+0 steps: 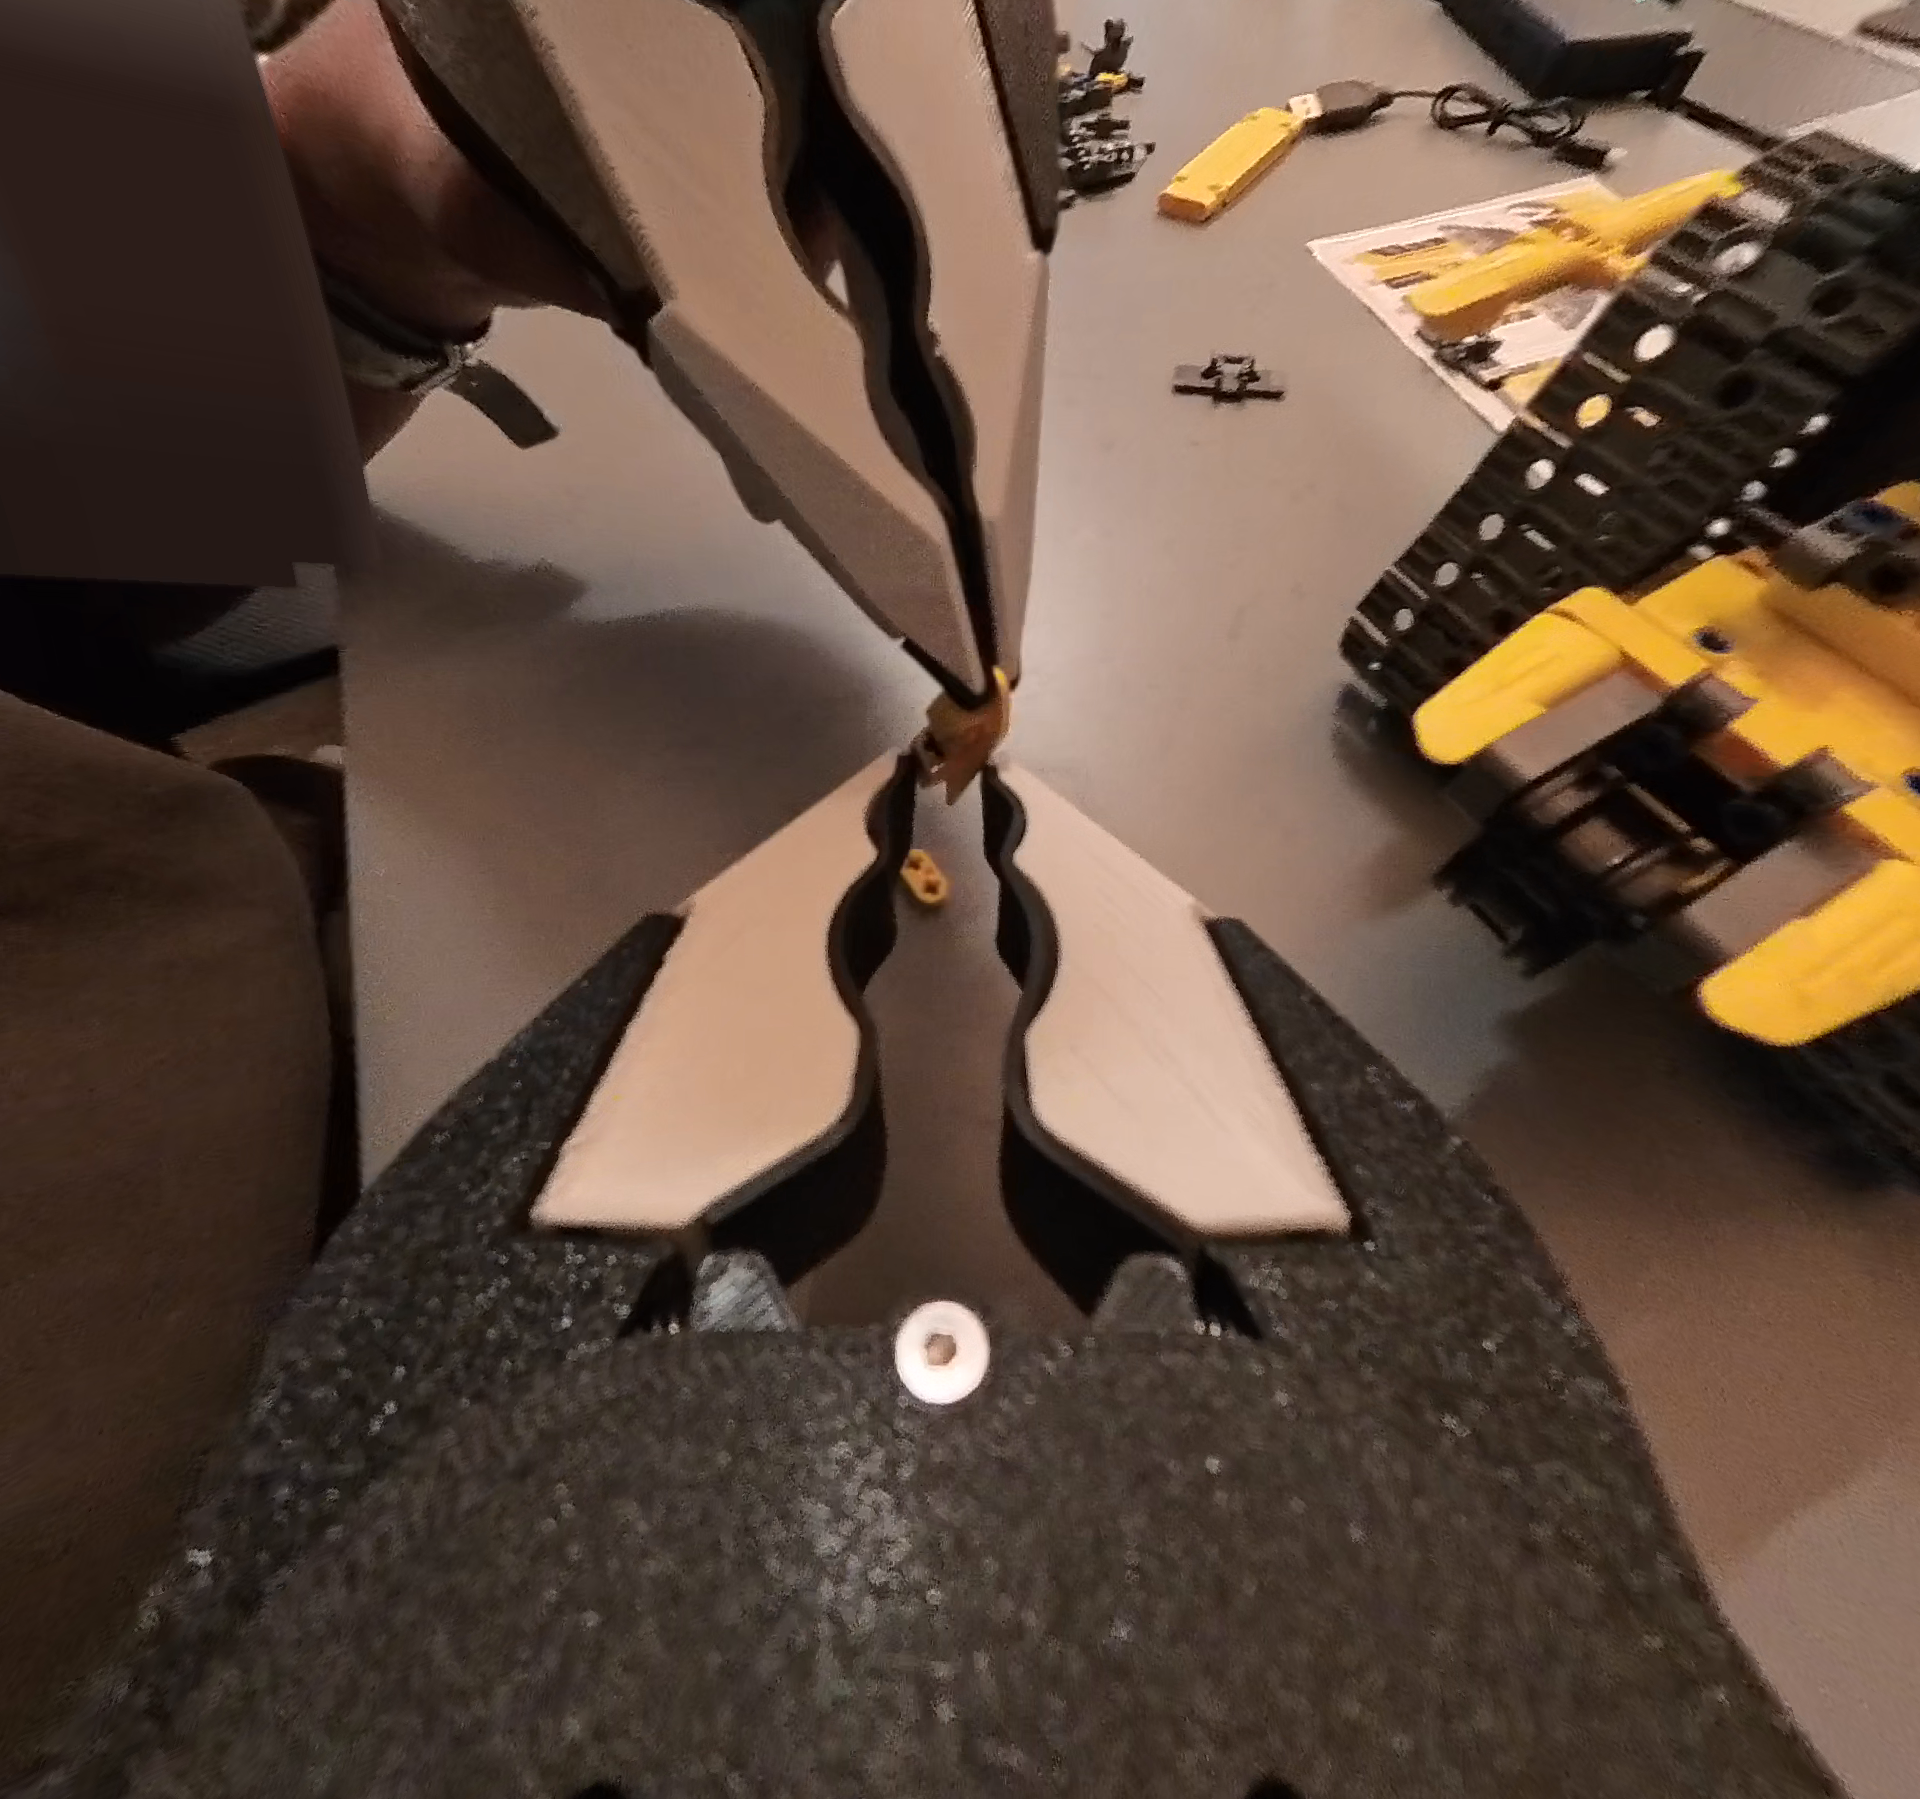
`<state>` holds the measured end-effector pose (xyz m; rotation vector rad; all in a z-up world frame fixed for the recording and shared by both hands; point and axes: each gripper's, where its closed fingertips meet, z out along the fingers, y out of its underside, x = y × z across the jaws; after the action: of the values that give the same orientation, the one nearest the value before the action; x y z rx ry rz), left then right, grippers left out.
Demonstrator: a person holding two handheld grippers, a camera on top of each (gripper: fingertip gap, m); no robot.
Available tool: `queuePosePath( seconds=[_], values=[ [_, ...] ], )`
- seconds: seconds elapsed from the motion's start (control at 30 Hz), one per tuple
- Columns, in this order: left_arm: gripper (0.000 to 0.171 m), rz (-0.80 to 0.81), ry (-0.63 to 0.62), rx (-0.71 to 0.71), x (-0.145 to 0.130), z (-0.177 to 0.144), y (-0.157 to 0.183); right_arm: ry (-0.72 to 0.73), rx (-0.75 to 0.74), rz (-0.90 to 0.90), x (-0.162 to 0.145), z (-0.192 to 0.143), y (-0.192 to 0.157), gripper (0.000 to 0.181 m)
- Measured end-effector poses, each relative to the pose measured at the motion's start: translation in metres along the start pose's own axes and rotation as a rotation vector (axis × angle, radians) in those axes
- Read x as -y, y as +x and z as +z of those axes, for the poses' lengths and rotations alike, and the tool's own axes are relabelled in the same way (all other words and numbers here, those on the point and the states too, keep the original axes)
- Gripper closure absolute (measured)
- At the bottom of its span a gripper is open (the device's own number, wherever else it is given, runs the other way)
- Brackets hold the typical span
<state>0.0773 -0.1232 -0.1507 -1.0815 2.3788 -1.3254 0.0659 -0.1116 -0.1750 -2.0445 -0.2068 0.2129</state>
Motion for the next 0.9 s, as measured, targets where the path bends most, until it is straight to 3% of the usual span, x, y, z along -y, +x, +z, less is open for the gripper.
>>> queuePosePath(
  seconds=[0.5,0.73,0.9],
  values=[
    [0.171,-0.1,0.133,0.013,-0.011,-0.009,0.005,-0.043,0.124,-0.01,-0.001,0.006,-0.011,0.175],
    [0.171,-0.126,0.229,0.062,-0.01,-0.015,0.003,-0.05,0.059,-0.089,0.001,0.003,-0.008,0.174],
    [0.171,-0.124,0.211,0.078,-0.015,-0.011,0.002,-0.064,0.064,-0.077,-0.006,0.002,-0.007,0.173]
  ],
)
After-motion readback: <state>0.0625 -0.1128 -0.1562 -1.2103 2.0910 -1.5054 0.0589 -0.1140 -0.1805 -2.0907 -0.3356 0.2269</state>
